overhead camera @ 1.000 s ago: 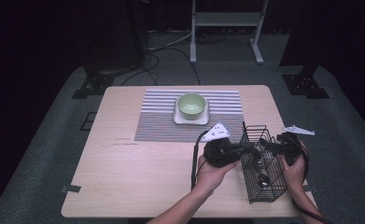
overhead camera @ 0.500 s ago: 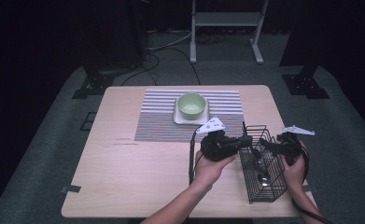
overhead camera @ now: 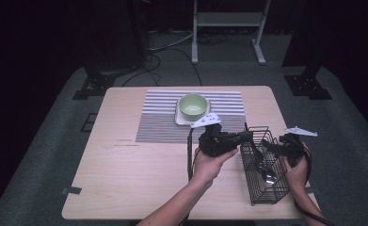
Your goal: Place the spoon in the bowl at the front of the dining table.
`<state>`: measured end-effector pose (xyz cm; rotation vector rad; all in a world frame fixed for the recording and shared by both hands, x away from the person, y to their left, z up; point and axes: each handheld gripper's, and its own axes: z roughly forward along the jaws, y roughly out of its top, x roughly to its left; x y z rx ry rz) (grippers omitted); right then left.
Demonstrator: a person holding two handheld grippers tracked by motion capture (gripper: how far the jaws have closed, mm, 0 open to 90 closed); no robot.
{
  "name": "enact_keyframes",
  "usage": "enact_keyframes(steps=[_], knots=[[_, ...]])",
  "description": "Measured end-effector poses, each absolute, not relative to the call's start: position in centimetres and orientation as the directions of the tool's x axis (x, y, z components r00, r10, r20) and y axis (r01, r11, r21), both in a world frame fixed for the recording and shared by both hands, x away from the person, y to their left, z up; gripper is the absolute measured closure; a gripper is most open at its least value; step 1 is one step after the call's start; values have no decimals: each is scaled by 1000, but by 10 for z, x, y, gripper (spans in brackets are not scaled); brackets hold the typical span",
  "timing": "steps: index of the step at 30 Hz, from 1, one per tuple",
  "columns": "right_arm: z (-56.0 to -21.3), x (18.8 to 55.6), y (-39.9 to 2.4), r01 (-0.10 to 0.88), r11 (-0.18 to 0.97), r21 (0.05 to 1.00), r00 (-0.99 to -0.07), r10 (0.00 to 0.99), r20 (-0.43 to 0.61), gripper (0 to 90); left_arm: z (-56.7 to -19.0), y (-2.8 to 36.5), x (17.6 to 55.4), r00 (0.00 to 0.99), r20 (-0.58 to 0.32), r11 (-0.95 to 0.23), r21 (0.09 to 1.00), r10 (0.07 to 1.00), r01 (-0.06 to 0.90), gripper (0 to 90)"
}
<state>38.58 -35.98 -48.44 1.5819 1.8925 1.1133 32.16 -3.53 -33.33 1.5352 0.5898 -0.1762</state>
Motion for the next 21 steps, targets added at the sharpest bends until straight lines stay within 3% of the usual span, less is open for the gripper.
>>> enact_keyframes(steps=[21], knots=[[-484, 386, -360, 606, 26, 795, -254, 954, 162, 141, -314, -14, 329, 831, -522, 149, 853, 193, 501, 889]])
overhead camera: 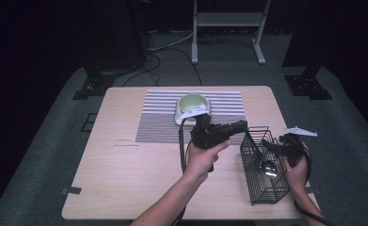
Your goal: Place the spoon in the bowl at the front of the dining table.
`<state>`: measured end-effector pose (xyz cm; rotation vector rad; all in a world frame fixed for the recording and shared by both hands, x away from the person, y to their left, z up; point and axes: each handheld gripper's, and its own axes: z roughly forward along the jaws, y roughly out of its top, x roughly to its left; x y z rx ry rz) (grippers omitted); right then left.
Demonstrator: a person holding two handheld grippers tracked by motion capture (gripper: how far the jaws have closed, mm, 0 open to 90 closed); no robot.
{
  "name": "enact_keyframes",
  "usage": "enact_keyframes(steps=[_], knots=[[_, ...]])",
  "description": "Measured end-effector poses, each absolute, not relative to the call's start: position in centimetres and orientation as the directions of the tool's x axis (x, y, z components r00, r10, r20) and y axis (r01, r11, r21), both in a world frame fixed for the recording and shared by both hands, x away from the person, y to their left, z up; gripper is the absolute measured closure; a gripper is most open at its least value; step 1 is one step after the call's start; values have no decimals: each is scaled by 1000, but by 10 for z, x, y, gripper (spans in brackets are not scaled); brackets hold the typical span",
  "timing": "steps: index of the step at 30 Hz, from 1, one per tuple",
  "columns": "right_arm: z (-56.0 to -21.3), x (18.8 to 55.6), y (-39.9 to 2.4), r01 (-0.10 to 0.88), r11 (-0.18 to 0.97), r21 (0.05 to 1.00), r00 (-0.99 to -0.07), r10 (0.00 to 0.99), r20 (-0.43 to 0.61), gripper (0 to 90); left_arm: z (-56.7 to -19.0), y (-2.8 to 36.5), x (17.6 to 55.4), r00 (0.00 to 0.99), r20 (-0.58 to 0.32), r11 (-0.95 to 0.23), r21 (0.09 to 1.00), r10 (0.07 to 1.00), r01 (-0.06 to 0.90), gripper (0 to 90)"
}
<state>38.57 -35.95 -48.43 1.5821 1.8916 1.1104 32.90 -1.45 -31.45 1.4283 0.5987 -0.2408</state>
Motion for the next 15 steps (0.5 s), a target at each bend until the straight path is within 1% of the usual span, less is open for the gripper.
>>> enact_keyframes(steps=[6, 15], knots=[[-484, 386, -359, 606, 26, 795, -253, 954, 162, 141, -312, -8, 330, 830, -528, 148, 849, 178, 508, 889], [-484, 386, -359, 606, 27, 795, -253, 954, 161, 141, -312, 10, 331, 823, -535, 153, 844, 190, 514, 889]])
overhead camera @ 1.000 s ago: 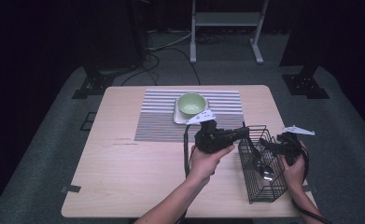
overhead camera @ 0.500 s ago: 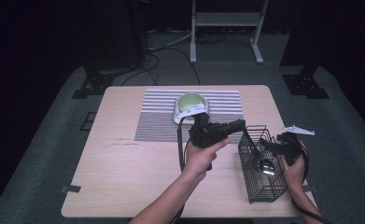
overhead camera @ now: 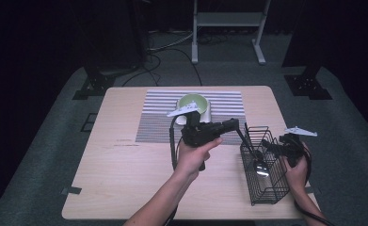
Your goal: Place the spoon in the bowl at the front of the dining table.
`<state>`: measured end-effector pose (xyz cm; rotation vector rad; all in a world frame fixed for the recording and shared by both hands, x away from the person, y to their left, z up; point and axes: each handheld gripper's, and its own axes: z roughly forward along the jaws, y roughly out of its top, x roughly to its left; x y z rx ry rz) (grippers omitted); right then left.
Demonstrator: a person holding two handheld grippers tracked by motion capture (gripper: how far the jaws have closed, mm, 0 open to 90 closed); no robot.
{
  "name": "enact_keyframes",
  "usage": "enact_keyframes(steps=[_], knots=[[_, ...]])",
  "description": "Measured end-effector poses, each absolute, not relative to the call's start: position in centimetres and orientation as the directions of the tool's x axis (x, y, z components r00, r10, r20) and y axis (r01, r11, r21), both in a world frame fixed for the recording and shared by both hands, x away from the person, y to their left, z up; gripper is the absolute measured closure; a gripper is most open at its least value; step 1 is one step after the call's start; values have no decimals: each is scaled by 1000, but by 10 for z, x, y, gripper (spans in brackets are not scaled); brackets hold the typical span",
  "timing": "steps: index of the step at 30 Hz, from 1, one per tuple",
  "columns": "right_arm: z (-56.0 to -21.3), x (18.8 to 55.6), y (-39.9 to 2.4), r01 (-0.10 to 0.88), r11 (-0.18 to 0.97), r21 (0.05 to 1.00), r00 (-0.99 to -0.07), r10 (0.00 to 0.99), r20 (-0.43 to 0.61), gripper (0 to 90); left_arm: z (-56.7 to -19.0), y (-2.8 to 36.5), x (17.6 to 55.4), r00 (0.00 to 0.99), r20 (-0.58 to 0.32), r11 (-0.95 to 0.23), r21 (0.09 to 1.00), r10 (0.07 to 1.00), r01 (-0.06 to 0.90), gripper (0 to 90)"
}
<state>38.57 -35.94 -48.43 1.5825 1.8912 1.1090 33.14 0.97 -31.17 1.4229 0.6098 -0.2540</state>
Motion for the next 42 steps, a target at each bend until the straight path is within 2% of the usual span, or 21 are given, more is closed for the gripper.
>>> enact_keyframes(steps=[13, 42], knots=[[-484, 386, -359, 607, 27, 795, -253, 954, 161, 141, -323, 43, 332, 800, -546, 151, 838, 248, 525, 889], [-484, 386, -359, 607, 27, 794, -249, 956, 157, 141, -358, 90, 338, 745, -584, 133, 807, 323, 575, 889]])
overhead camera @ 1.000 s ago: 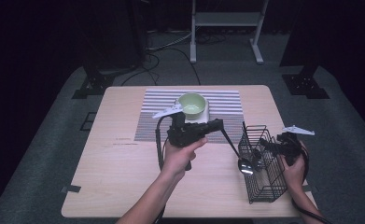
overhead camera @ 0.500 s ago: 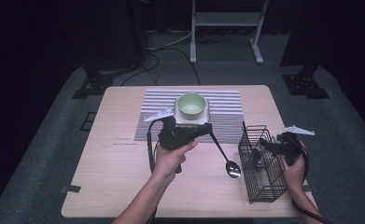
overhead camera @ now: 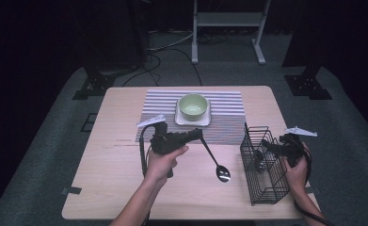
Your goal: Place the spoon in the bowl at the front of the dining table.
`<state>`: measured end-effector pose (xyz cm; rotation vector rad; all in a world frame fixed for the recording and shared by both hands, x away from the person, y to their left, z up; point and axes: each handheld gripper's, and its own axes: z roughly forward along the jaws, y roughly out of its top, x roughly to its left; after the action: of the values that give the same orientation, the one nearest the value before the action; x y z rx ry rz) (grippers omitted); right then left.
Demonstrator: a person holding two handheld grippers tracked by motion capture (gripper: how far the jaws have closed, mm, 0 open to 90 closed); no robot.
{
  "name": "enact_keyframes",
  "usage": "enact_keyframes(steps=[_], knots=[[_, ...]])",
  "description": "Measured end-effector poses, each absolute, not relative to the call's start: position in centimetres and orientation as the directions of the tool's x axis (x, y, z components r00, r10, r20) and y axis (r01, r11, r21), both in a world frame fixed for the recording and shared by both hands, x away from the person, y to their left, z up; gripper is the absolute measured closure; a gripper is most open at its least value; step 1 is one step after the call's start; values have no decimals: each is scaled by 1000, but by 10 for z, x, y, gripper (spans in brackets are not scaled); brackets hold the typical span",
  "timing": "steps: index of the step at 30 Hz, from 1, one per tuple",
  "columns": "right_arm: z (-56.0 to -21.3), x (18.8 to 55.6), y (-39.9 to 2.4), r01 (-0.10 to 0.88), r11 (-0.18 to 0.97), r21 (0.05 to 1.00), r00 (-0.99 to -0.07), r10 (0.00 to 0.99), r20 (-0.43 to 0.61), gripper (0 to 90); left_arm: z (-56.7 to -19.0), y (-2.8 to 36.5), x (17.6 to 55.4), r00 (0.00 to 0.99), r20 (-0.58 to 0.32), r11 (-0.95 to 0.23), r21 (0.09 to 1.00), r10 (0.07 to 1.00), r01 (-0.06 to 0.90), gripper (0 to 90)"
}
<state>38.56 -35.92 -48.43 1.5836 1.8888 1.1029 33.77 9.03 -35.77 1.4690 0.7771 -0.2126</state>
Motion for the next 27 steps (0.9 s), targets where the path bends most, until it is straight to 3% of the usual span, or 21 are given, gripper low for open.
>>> enact_keyframes(steps=[27], knots=[[-484, 385, -359, 605, 27, 795, -248, 956, 156, 141, -379, 130, 361, 685, -598, 162, 790, 415, 592, 889]])
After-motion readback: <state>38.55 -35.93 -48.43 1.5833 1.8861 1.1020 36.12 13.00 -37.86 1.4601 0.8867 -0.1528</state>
